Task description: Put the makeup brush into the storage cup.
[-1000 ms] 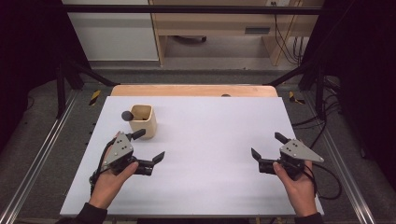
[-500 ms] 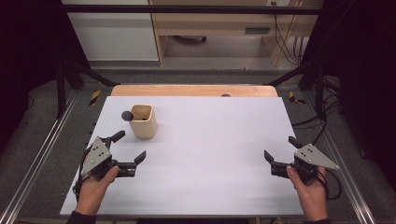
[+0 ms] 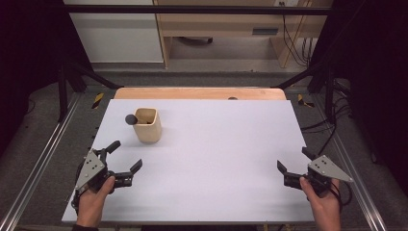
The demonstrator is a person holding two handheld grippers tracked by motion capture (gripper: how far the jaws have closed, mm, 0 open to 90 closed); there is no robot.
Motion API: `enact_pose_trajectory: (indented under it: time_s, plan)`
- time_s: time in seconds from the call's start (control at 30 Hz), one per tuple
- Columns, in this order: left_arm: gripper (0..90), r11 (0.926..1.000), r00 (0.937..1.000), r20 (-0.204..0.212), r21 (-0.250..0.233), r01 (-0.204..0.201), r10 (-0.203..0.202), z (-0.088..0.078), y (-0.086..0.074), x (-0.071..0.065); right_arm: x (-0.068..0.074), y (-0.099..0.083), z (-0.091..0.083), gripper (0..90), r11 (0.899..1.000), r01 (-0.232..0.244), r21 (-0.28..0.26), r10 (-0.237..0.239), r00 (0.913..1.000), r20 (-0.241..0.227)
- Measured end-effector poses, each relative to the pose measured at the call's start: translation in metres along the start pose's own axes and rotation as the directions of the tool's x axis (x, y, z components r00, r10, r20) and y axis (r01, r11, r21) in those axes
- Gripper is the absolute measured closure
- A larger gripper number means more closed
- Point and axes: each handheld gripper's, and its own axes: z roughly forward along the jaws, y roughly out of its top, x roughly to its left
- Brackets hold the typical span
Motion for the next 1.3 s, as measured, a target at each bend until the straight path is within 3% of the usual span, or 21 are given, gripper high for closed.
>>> enact_pose_trajectory:
  time_s: [0.67, 1.3]
  plan:
    - [1.8, 0.9995, 0.9985, -0.046, 0.006, 0.03, -0.03, 0.002, -0.031, 0.009, 0.004, -0.018, 0.016, 2.9, 1.0, -0.004, -0.015, 0.004, 1.0, -0.004]
    - [1.5, 0.9982, 0.9971, -0.049, 0.015, 0.058, -0.058, 0.002, -0.041, 0.013, 0.02, -0.022, 0.035, 2.9, 0.999, -0.03, -0.042, 0.028, 0.9987, -0.042]
